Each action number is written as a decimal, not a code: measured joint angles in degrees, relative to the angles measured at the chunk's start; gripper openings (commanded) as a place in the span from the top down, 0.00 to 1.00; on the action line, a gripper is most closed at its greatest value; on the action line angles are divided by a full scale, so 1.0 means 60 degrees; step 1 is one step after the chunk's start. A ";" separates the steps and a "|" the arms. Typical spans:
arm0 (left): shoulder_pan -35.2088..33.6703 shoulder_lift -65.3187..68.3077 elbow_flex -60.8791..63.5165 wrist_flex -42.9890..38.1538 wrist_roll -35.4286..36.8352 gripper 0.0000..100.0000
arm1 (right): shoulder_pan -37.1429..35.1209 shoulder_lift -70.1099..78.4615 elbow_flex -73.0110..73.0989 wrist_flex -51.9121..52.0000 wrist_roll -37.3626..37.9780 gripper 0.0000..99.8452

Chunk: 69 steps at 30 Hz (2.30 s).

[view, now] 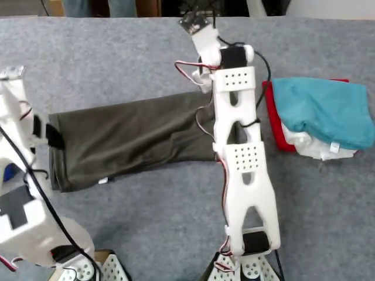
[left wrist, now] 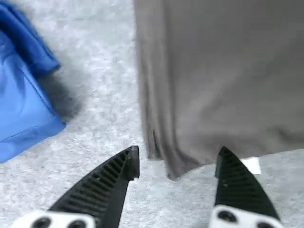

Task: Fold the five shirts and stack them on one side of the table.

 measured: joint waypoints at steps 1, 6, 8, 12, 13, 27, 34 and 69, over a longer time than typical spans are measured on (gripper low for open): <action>-0.0161 0.0337 0.0205 -0.0176 -0.0073 0.71 | -0.0044 -0.0220 0.0000 0.0000 0.0000 0.98; -0.0410 0.2315 0.0571 -0.1201 -0.0088 0.71 | -0.0205 -0.1407 0.0000 0.0015 0.0000 0.98; -0.0425 0.2989 0.0571 -0.1538 0.0088 0.71 | -0.0205 -0.1846 0.0000 0.0015 0.0000 0.98; -0.0410 0.3868 0.0132 -0.1553 0.0601 0.76 | -0.0190 -0.2549 0.0000 0.0029 0.0000 0.98; -0.0410 0.4059 0.0000 -0.1509 0.0791 0.80 | -0.0190 -0.2725 0.0000 0.0029 0.0000 0.98; -0.0850 0.5670 -0.3473 0.0645 0.1114 0.97 | -0.0190 -0.3516 0.0000 0.0044 0.0000 0.98; -0.1802 0.5802 -0.5099 0.1612 -0.0059 0.97 | -0.0190 -0.3516 0.0000 0.0044 0.0000 0.98; 0.9568 0.2242 -0.3971 0.0000 0.3956 0.97 | 0.4366 -0.4689 0.0029 0.0044 0.0674 0.98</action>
